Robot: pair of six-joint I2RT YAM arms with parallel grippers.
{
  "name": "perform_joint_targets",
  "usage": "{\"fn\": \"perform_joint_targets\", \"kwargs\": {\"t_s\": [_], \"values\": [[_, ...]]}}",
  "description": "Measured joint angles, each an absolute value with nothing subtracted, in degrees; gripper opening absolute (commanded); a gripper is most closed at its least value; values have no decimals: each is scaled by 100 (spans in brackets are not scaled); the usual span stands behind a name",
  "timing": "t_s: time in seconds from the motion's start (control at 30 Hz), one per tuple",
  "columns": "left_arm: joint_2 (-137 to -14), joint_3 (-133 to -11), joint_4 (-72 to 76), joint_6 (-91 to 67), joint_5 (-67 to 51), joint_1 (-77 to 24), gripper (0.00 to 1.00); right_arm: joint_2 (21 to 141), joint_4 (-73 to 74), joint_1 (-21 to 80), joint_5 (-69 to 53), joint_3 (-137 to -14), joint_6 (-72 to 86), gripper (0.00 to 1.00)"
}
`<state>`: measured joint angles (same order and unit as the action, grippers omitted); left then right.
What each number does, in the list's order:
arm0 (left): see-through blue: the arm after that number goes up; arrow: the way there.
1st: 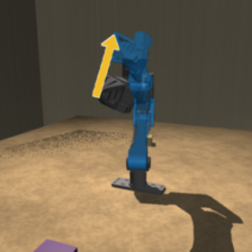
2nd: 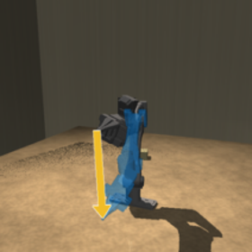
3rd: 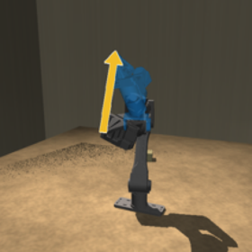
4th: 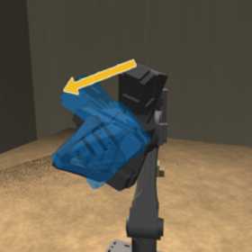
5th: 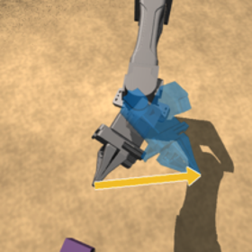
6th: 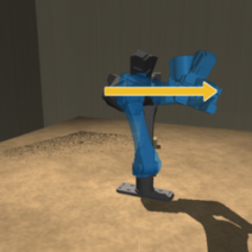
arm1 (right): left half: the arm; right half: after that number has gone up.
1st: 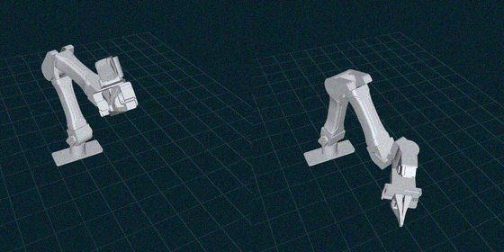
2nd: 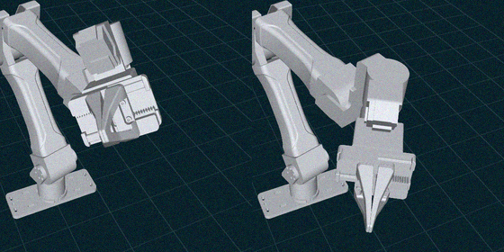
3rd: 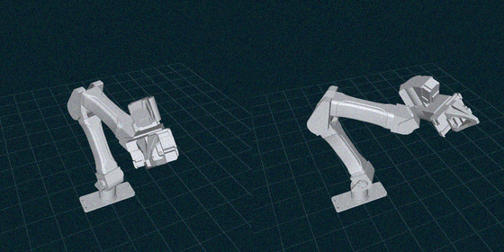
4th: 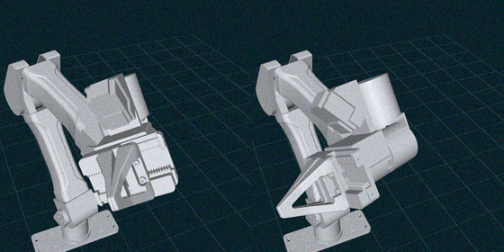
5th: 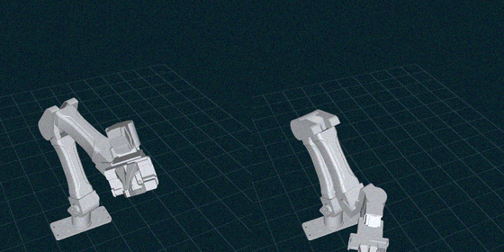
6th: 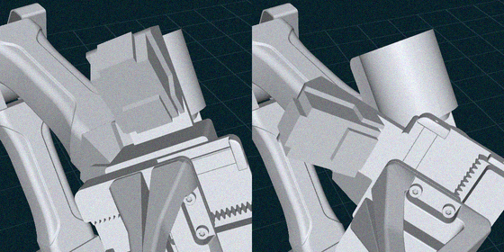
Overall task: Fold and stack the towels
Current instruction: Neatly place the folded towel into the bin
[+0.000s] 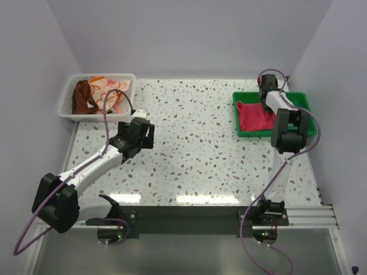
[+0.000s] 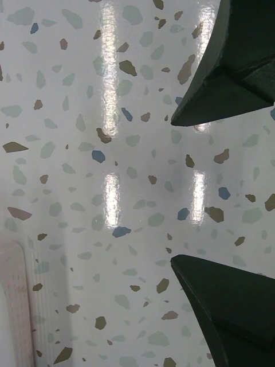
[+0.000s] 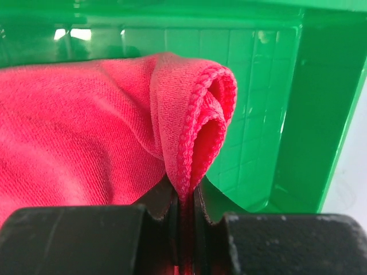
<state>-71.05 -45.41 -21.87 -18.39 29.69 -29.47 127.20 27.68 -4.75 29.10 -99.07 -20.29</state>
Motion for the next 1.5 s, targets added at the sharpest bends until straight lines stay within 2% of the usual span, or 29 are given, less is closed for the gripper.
{"fn": "perform_joint_targets", "kwargs": {"t_s": [0.73,0.77,0.8,0.87,0.97,1.03,1.13,1.23,1.3,1.37,1.47,1.5], "values": [[-7135,-4541,-2128,-1828,2816,-2858,100,12905,2268,-659,3743,-10136,-2438,0],[-7135,-4541,-2126,-1828,2805,-2851,100,12905,2265,-674,3787,-10147,-2445,3],[-7135,-4541,-2119,-1828,2788,-2851,100,12910,2268,-683,3824,-10158,-2443,22],[-7135,-4541,-2106,-1824,2757,-2849,100,12927,2274,-705,3924,-10202,-2412,45],[-7135,-4541,-2102,-1822,2722,-2847,100,13023,2270,-720,4211,-10379,-2320,57],[-7135,-4541,-2102,-1822,2711,-2845,100,13069,2270,-720,4425,-10449,-2259,60],[-7135,-4541,-2099,-1822,2689,-2838,100,13063,2316,-720,4707,-10508,-2014,60],[-7135,-4541,-2095,-1820,2657,-2814,100,12951,2477,-722,4497,-10543,-1621,52],[-7135,-4541,-2088,-1820,2628,-2799,100,12774,2635,-720,4056,-10523,-1352,46],[-7133,-4541,-2084,-1820,2596,-2779,100,12538,2703,-707,3557,-10433,-1076,34],[-7124,-4541,-2082,-1820,2571,-2766,100,12158,2825,-657,2681,-10269,-582,22],[-7118,-4541,-2082,-1820,2567,-2766,100,12060,2834,-635,2392,-10202,-416,21]]}}
